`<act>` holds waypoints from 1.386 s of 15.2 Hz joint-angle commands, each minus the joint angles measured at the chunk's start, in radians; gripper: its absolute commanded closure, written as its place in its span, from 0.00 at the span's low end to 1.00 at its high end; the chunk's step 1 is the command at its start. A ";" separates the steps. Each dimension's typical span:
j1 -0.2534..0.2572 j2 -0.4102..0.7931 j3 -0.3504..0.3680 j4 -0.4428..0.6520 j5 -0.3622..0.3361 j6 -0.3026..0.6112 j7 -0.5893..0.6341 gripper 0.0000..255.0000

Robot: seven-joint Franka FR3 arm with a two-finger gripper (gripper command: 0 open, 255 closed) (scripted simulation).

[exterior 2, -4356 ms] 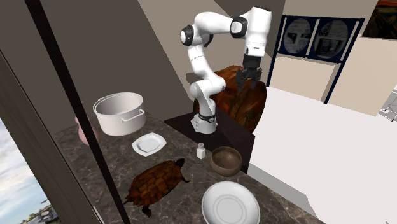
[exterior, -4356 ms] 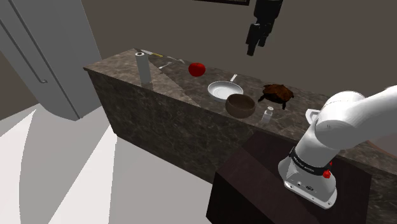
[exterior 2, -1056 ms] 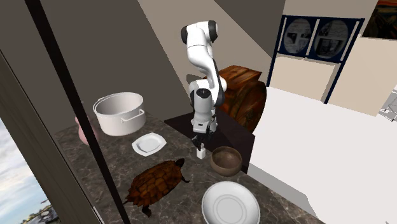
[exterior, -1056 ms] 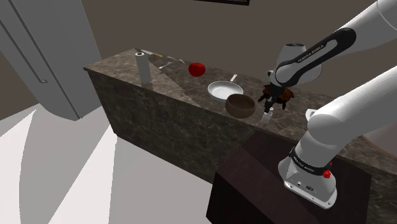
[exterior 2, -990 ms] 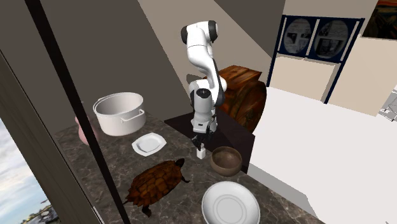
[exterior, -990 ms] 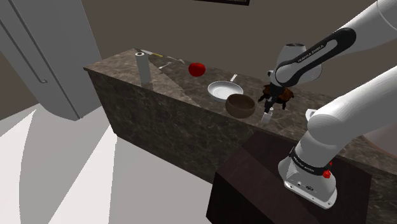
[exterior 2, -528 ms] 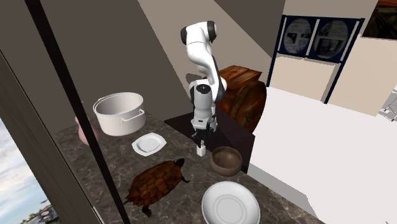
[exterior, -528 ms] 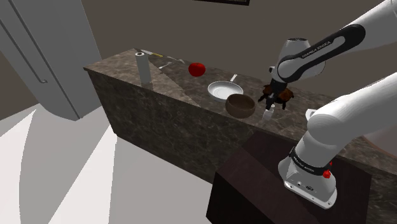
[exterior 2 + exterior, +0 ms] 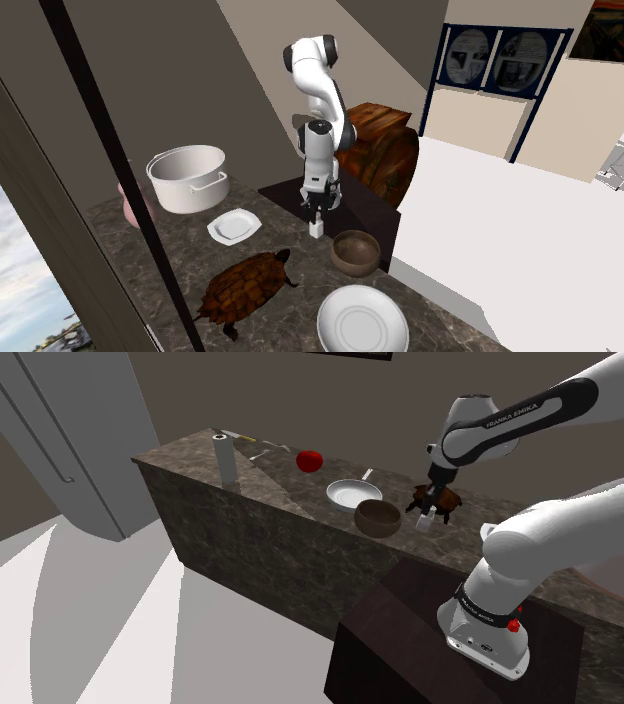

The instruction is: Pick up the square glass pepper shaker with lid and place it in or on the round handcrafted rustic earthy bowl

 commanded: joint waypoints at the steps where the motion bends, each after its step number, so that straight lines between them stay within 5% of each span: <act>1: -0.001 -0.032 0.011 0.013 0.006 -0.045 0.000 1.00; 21: 0.031 -0.150 0.102 0.205 0.087 -0.355 0.010 1.00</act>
